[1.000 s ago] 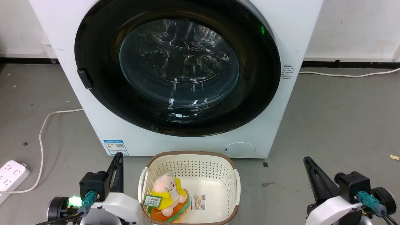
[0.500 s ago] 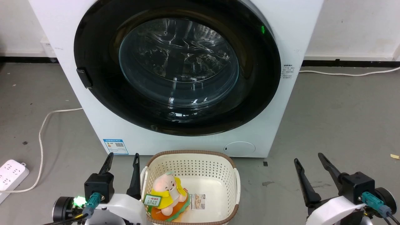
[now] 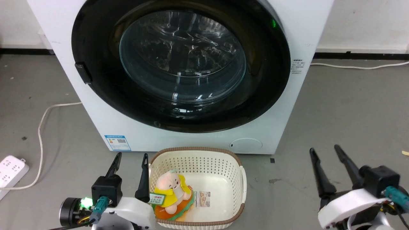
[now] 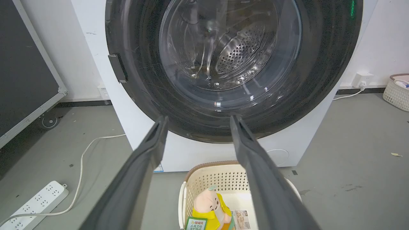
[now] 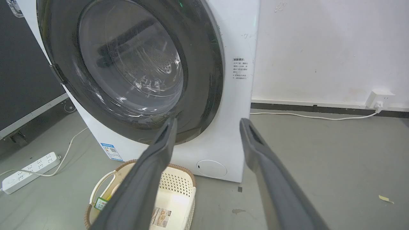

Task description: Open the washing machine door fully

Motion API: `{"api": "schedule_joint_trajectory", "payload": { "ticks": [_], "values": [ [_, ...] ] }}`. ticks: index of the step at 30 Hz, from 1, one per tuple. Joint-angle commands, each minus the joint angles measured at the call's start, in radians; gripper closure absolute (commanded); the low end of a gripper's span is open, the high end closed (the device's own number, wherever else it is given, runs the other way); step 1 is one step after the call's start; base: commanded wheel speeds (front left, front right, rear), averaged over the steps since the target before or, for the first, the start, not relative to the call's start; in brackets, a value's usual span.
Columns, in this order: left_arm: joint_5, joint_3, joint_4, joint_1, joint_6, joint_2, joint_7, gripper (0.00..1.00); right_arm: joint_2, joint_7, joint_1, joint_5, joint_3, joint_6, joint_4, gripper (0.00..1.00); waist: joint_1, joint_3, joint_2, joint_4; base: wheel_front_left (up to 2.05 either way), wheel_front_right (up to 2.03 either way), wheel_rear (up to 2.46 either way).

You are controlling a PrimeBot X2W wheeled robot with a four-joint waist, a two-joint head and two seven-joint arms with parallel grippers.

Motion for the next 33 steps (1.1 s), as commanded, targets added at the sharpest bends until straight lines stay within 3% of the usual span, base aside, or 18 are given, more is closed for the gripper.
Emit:
{"api": "schedule_joint_trajectory", "payload": {
  "ticks": [1,13,27,28,30,33],
  "values": [
    [-0.011,-0.008,0.001,-0.019,0.007,0.0,-0.01,0.0,-0.005,0.002,-0.021,0.02,-0.005,0.0,-0.003,0.0,0.0,0.007,0.0,0.003,0.0,0.0,0.0],
    [-0.027,-0.041,0.0,-0.058,0.031,0.0,-0.039,0.0,-0.008,0.089,-0.182,0.193,-0.096,0.0,0.017,0.0,0.0,0.082,0.0,0.029,0.0,0.0,0.0],
    [-0.051,-0.088,-0.005,-0.1,0.06,0.0,-0.068,0.0,-0.001,0.196,-0.431,0.261,-0.217,0.0,0.087,0.0,0.0,0.159,0.0,0.07,0.0,0.0,0.0],
    [-0.053,-0.092,-0.005,-0.103,0.061,0.0,-0.07,0.0,0.0,0.204,-0.45,0.264,-0.226,0.0,0.096,0.18,-0.0001,0.165,0.0,0.073,0.0,0.0,0.0],
    [-0.058,-0.1,-0.005,-0.109,0.066,0.0,-0.075,0.0,0.0,0.218,-0.489,0.266,-0.245,0.0,0.116,1.0,-0.0001,0.175,0.0,0.08,0.0,0.0,0.0],
    [-0.064,-0.109,-0.005,-0.119,0.072,0.0,-0.081,0.0,0.002,0.243,-0.549,0.274,-0.274,0.0,0.154,1.0,-0.0001,0.191,0.0,0.088,0.0,0.0,0.0]
  ]
}}
